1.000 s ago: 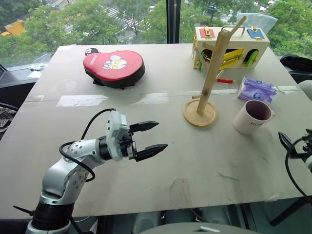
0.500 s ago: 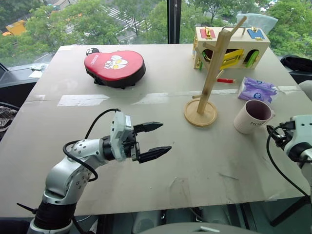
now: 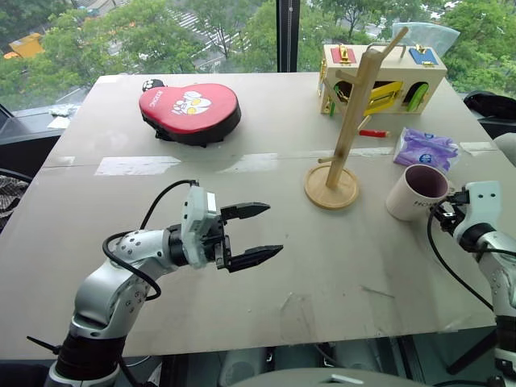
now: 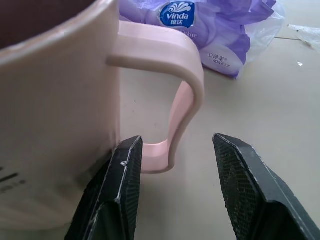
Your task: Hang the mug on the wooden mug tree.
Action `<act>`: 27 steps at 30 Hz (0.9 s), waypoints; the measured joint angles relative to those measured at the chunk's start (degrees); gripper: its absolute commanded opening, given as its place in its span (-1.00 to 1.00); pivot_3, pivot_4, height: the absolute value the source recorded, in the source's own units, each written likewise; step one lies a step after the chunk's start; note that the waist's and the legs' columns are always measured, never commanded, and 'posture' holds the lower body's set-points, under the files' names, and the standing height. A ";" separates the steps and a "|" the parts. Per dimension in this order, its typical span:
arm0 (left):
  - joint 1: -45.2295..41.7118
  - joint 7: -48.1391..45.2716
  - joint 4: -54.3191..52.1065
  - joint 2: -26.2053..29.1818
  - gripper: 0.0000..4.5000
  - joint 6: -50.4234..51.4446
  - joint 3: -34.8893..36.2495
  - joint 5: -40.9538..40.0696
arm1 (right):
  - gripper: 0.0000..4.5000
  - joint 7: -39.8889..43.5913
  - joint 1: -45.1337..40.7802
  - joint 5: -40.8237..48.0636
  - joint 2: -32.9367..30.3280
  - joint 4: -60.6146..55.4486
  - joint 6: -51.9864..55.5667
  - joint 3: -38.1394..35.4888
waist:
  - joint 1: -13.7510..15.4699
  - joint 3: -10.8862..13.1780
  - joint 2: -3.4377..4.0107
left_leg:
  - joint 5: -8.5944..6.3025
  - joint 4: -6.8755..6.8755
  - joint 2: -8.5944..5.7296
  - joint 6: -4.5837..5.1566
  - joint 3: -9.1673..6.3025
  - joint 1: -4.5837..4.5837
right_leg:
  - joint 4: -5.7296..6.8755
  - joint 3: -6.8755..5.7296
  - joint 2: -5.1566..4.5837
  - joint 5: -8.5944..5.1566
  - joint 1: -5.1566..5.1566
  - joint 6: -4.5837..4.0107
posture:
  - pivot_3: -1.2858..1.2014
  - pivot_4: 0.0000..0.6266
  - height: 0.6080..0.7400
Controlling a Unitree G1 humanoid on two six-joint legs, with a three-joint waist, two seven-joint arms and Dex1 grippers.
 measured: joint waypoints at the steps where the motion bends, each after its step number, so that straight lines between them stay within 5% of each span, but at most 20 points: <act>1: 0.00 -0.20 -0.01 0.00 1.00 -0.03 -0.06 0.00 | -0.34 0.22 -0.59 -0.05 0.07 1.00 -0.55 0.29 | -0.01 0.00 0.00 | 0.00 0.00 0.00 0.00 0.00 0.00 | 0.00 0.00 0.00 0.00 0.00 0.00 | 0.03 -0.52 1.00; 4: 0.00 -0.37 -0.02 -0.01 1.00 -0.05 -0.07 0.01 | -0.98 0.78 -1.67 -0.12 0.58 3.49 -2.38 1.13 | 0.10 0.00 0.01 | 0.00 0.00 0.02 0.00 -0.01 -0.02 | 0.00 -0.02 0.01 0.00 0.00 0.00 | 0.03 -0.52 1.00; 15: -0.48 1.44 0.00 -1.48 1.00 -0.20 0.13 -1.13 | -0.98 4.74 -1.23 0.13 0.23 3.99 -7.32 1.61 | 0.10 0.02 0.00 | 0.00 0.01 0.04 -0.01 0.00 -0.02 | 0.00 0.00 0.00 0.01 0.00 0.00 | 0.03 -0.52 1.00; 27: -0.69 0.55 4.49 -8.27 1.00 -10.18 5.38 -2.50 | -0.98 10.79 2.69 6.77 -9.75 -24.29 1.55 1.42 | 0.05 0.03 0.01 | 0.00 0.01 0.07 -0.01 -0.02 -0.02 | 0.00 -0.03 0.00 0.01 0.00 0.00 | 0.03 -0.52 1.00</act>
